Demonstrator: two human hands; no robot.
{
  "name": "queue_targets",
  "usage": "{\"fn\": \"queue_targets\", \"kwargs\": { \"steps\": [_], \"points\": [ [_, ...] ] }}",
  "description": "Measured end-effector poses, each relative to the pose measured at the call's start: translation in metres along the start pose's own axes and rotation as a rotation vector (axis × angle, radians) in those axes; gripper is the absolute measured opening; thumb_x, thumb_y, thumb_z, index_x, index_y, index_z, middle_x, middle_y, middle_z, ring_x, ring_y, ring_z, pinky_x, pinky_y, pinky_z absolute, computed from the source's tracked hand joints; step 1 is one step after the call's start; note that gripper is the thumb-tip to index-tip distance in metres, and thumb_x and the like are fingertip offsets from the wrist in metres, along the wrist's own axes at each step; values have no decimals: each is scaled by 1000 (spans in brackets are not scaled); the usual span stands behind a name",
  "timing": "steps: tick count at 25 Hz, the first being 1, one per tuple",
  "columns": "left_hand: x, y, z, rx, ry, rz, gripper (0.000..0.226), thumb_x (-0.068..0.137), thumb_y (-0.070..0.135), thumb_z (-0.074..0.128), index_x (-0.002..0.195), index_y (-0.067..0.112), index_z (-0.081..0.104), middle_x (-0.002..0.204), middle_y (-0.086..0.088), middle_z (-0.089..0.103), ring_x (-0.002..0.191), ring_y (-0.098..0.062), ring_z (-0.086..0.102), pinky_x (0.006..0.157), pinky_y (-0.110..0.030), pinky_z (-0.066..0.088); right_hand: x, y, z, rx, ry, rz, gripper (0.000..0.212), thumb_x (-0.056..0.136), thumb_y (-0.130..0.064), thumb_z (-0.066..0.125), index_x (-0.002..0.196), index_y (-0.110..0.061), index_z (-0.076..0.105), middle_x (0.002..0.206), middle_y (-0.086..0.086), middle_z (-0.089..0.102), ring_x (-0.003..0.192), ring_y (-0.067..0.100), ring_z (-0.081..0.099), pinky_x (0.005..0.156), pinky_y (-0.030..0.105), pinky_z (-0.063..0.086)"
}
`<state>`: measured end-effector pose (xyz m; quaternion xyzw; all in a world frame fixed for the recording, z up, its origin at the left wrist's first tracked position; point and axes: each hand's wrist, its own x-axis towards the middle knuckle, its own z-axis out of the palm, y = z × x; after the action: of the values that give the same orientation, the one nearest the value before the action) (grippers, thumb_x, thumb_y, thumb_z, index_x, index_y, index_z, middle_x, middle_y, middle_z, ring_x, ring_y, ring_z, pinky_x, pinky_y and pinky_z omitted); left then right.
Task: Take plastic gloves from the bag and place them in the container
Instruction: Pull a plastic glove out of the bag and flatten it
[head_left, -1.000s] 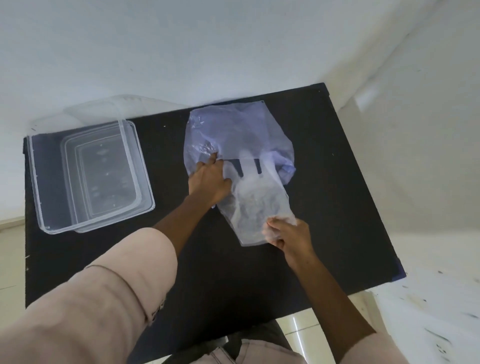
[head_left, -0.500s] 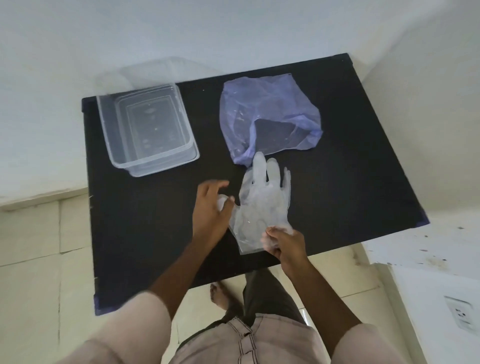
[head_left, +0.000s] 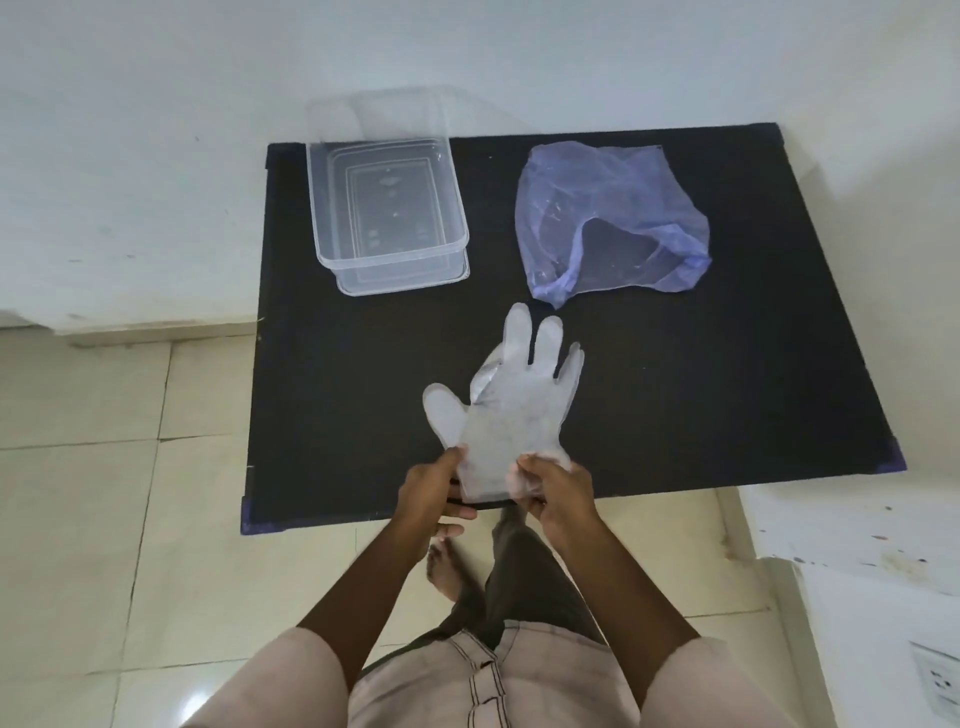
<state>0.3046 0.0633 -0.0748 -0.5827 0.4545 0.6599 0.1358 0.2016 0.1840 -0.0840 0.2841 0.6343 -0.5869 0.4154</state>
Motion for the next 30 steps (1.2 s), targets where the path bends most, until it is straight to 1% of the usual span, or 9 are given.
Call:
{"fn": "queue_targets", "kwargs": {
  "steps": [3,6,8,12,15,17,19,23,30],
  "points": [
    [3,-2,0,-54,-52,-7,41,83,44,65,103,9,66,98,-15,74,86,-31,71,67,-36,55,-2,2,-11,-134,-18,-5,29,80,-6,72,107,0,64,103,19,69,90,30,68,67,36,58],
    [14,2,2,-91,-33,28,35,80,29,72,102,3,68,89,-16,72,75,-28,69,58,-31,55,-8,-1,-18,-192,21,-33,7,82,-5,69,89,-4,66,90,18,70,78,26,68,67,34,58],
    [23,8,5,-106,40,61,24,79,19,72,97,3,69,89,-17,70,71,-25,67,56,-30,55,-10,-3,-18,-236,64,-102,11,82,-9,71,90,-10,63,94,15,68,78,22,66,66,31,57],
    [37,19,4,-134,113,107,12,81,14,69,90,7,72,97,-17,71,82,-28,68,54,-31,57,-7,0,-17,-751,382,-731,49,77,-32,75,116,-15,50,117,11,56,100,23,57,81,34,53],
    [43,27,0,-91,135,134,15,82,20,68,91,9,72,98,-16,72,85,-30,70,61,-37,60,-7,-2,-12,-1159,137,-1105,34,84,-35,64,111,-16,59,116,10,62,104,24,58,88,36,48],
    [42,31,-4,-92,118,136,19,84,24,66,96,10,70,100,-15,72,87,-30,71,68,-41,62,-4,-2,-8,-1465,-94,-1054,31,90,-35,58,116,-18,58,122,6,62,110,24,58,96,38,45],
    [34,29,-8,-119,84,116,24,86,29,63,101,11,69,99,-13,73,88,-29,71,68,-40,62,0,1,-7,-1621,-167,-987,34,93,-36,53,124,-22,52,130,1,58,119,22,53,103,39,38],
    [11,10,-20,-72,43,75,31,90,38,57,97,10,69,90,-12,75,82,-28,72,68,-37,59,-3,6,-8,-1658,-124,-1019,37,93,-36,51,127,-22,48,130,1,60,121,23,53,102,42,38],
    [3,-17,-28,0,10,83,23,93,23,56,92,8,74,81,-9,77,67,-22,72,75,-38,55,-5,6,-5,-1682,-100,-967,40,93,-39,51,128,-20,47,130,3,60,122,24,54,105,44,37]
  ]
}}
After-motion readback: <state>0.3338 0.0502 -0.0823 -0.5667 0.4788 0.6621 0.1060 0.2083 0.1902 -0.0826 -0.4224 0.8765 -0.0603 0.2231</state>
